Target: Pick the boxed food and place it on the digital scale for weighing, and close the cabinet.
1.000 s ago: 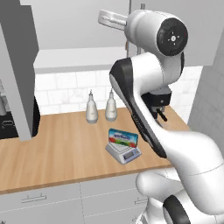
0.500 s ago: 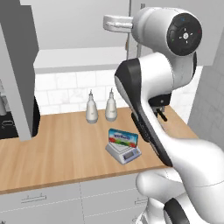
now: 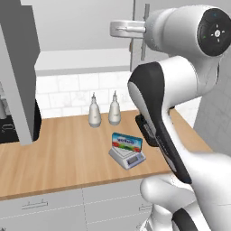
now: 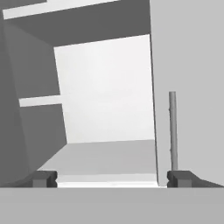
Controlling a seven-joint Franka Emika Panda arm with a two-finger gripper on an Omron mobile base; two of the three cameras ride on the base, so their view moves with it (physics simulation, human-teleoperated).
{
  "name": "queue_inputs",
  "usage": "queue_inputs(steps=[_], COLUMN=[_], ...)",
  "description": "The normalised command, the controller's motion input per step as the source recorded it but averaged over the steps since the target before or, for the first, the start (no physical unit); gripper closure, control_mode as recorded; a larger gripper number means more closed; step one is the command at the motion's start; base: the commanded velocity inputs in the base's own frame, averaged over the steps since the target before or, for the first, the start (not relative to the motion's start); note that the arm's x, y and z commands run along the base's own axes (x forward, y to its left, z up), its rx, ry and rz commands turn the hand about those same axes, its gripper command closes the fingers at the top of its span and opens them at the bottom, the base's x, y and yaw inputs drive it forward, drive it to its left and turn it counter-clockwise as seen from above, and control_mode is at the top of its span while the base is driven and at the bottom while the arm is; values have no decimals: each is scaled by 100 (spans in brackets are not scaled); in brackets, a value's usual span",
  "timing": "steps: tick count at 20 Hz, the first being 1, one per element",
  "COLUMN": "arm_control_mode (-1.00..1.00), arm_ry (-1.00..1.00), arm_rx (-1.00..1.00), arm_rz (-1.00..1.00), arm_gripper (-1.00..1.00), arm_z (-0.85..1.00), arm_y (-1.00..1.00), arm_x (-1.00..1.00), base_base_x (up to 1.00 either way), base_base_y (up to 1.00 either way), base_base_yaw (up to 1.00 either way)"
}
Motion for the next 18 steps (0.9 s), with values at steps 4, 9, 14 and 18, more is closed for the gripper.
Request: queue_inputs(steps=[4, 9, 14, 18], arm_control_mode=[-100, -100, -100, -100], arm_ry=[3, 0, 0, -7], arm_rx=[-2, -7, -7, 0], arm_rz=[3, -2, -8, -1], arm_gripper=[-100, -100, -100, -100], arm_z=[-12, -24, -22, -1], arm_y=[38, 56, 40, 22], arm_x=[-21, -24, -29, -44], base_base_x=[0, 0, 0, 0], base_base_y=[0, 0, 0, 0], base_base_yaw=[0, 0, 0, 0])
